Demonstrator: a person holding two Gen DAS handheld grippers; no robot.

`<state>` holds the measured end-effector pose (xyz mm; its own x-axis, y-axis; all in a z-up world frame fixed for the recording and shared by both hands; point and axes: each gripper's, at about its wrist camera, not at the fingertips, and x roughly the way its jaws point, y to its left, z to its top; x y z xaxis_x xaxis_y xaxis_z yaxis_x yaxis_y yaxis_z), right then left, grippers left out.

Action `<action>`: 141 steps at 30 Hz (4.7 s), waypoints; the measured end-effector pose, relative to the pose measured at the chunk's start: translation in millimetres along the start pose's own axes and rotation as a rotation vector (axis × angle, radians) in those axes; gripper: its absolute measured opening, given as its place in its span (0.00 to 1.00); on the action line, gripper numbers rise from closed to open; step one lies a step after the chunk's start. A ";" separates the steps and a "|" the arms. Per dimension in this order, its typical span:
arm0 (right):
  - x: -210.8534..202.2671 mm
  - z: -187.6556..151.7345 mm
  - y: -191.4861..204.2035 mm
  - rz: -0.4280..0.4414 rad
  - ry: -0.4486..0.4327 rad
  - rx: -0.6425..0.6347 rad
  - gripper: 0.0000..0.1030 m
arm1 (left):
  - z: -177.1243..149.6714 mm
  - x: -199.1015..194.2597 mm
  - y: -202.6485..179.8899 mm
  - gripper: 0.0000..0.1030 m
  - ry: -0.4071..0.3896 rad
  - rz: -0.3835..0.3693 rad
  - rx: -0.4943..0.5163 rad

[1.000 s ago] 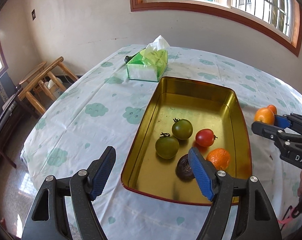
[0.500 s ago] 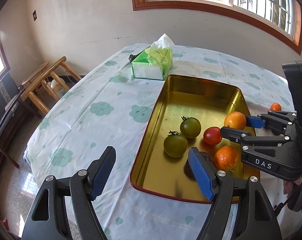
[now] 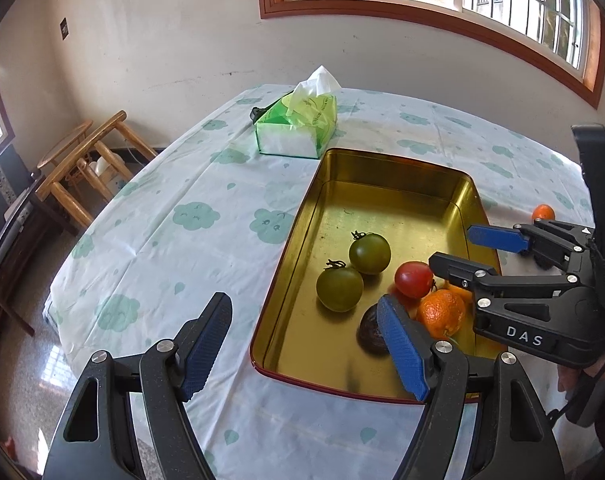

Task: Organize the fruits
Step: 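Carry large orange into tin tray and open right gripper, then grasp small brown ball fruit with right gripper while left grasps dark brown fruit, then carry dark brown fruit into tray and open left gripper while right holds brown ball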

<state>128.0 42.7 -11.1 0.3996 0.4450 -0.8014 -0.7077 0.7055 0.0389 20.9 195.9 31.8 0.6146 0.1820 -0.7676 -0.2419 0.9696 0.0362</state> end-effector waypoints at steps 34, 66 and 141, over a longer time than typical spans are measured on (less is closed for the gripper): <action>-53.6 -113.3 -168.9 -0.269 0.032 0.259 0.32 | 19.0 23.3 -161.4 0.73 0.069 -0.210 0.175; -95.0 -158.3 -221.4 -0.351 -0.015 0.367 0.24 | 38.1 101.4 -286.5 0.44 0.160 -0.343 0.248; -92.9 -156.4 -216.3 -0.371 -0.005 0.352 0.24 | 20.5 51.6 -47.1 0.39 0.144 -0.096 0.104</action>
<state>152.8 -237.5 -38.4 0.5902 0.1316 -0.7965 -0.2787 0.9592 -0.0480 79.4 163.0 3.6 0.5157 0.0699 -0.8539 -0.1035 0.9944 0.0188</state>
